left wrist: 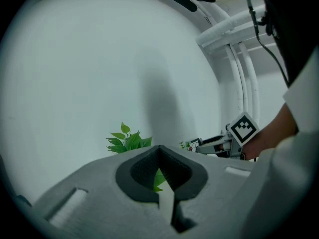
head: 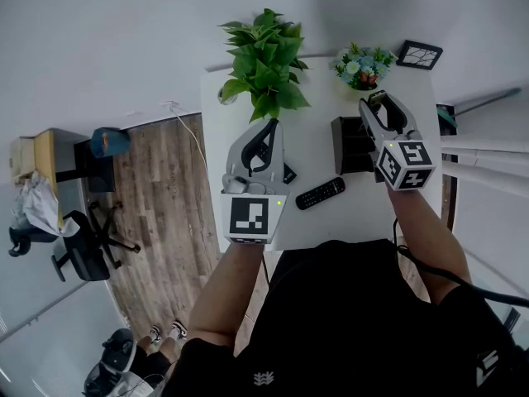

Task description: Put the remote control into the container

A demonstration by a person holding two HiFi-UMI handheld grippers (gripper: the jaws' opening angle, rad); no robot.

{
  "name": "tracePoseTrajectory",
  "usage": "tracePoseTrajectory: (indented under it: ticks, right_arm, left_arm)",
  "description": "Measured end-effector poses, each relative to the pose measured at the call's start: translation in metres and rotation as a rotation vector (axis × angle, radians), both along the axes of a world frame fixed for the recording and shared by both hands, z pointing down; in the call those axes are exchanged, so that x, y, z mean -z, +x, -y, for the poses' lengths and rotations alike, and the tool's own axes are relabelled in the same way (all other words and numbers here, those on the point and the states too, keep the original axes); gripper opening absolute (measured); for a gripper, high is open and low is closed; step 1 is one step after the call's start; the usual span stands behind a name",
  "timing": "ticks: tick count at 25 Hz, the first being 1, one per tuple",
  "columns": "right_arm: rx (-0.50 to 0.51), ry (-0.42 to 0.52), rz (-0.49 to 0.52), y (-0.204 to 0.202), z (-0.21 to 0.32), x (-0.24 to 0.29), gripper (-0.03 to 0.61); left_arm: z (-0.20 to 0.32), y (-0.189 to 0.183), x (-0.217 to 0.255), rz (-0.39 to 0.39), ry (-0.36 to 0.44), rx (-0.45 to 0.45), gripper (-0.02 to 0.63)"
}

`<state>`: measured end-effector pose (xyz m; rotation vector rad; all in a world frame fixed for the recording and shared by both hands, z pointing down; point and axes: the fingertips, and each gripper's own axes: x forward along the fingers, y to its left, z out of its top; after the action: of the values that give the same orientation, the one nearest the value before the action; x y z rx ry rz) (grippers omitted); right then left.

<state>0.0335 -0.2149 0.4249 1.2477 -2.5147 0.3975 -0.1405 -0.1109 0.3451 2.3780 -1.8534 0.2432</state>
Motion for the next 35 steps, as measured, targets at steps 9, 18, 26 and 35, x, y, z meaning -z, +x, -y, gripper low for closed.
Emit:
tracePoseTrajectory:
  ticks: [9,18,26,35]
  right_arm:
    - [0.011,-0.014,-0.035,0.005,-0.012,-0.021,0.193]
    - [0.02,-0.011,-0.037,0.007,-0.015,-0.038,0.14]
    - [0.031,0.004,-0.026,0.011,-0.016,-0.027,0.138]
    - [0.076,0.082,0.051,0.021,-0.032,0.036,0.13]
  left_arm:
    - [-0.012,0.0,-0.023,-0.03,-0.038,0.032,0.002]
    - [-0.031,-0.008,-0.044,-0.024,-0.083,0.07,0.002]
    - [-0.052,-0.012,-0.032,0.006,-0.072,0.121,0.002]
    - [-0.08,-0.017,0.005,0.057,-0.054,0.16,0.0]
